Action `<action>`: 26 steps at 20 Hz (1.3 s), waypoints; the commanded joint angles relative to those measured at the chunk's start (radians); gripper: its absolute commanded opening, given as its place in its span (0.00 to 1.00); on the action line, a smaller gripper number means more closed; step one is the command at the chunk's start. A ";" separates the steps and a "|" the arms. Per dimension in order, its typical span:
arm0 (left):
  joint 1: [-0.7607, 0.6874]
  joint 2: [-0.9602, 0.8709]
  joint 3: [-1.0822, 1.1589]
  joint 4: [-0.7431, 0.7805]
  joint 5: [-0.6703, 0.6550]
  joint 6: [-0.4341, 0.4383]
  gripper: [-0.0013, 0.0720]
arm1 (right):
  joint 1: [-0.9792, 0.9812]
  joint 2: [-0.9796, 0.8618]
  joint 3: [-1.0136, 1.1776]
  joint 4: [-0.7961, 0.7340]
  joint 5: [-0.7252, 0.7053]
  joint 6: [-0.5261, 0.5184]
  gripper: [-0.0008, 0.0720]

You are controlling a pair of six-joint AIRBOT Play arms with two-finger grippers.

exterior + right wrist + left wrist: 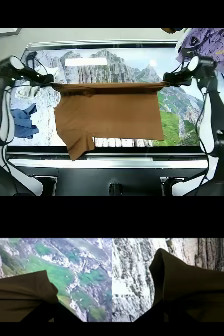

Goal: Fold the clothes and pants, and hang the long-sleeved shirts on hangers.

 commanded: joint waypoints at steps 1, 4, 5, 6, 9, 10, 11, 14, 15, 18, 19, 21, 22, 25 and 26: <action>-0.008 -0.069 0.005 -0.004 0.077 0.011 0.04 | 0.001 -0.056 -0.002 -0.009 -0.063 0.006 0.05; -0.009 -0.063 0.014 0.023 -0.061 0.008 0.04 | 0.001 -0.056 -0.002 -0.005 0.062 0.006 0.05; -0.008 -0.062 0.014 0.027 -0.118 0.008 0.04 | 0.001 -0.056 -0.002 -0.005 0.119 0.006 0.05; -0.009 -0.062 0.014 0.028 -0.175 0.008 0.04 | 0.001 -0.056 -0.002 -0.004 0.168 0.012 0.05; -0.009 -0.063 0.014 0.043 -0.294 -0.030 0.04 | 0.001 -0.060 -0.008 0.029 0.272 0.014 0.05; -0.009 -0.064 0.012 0.048 -0.311 -0.031 0.04 | 0.001 -0.062 -0.018 0.043 0.290 0.014 0.05; -0.009 -0.066 0.009 0.047 -0.320 -0.040 0.04 | 0.001 -0.066 -0.028 0.057 0.301 0.018 0.05; -0.014 -0.078 0.002 0.048 -0.338 -0.045 0.04 | 0.001 -0.077 -0.076 0.091 0.314 0.034 0.05; -0.017 -0.080 -0.003 0.048 -0.337 -0.045 0.04 | 0.001 -0.085 -0.080 0.106 0.324 0.033 0.05; -0.025 -0.094 -0.005 0.048 -0.336 -0.046 0.04 | 0.002 -0.111 -0.080 0.142 0.344 0.033 0.05; -0.027 -0.099 -0.005 0.048 -0.336 -0.045 0.04 | 0.001 -0.121 -0.080 0.156 0.349 0.033 0.05; -0.030 -0.111 -0.005 0.048 -0.336 -0.045 0.04 | 0.006 -0.140 -0.080 0.173 0.371 0.034 0.05; -0.031 -0.117 -0.005 0.048 -0.336 -0.045 0.04 | 0.011 -0.152 -0.080 0.172 0.385 0.035 0.05; -0.036 -0.128 -0.005 0.048 -0.334 -0.045 0.05 | 0.037 -0.180 -0.080 0.164 0.413 0.033 0.07; -0.036 -0.128 -0.005 0.048 -0.331 -0.047 0.17 | 0.045 -0.182 -0.080 0.151 0.414 0.037 0.15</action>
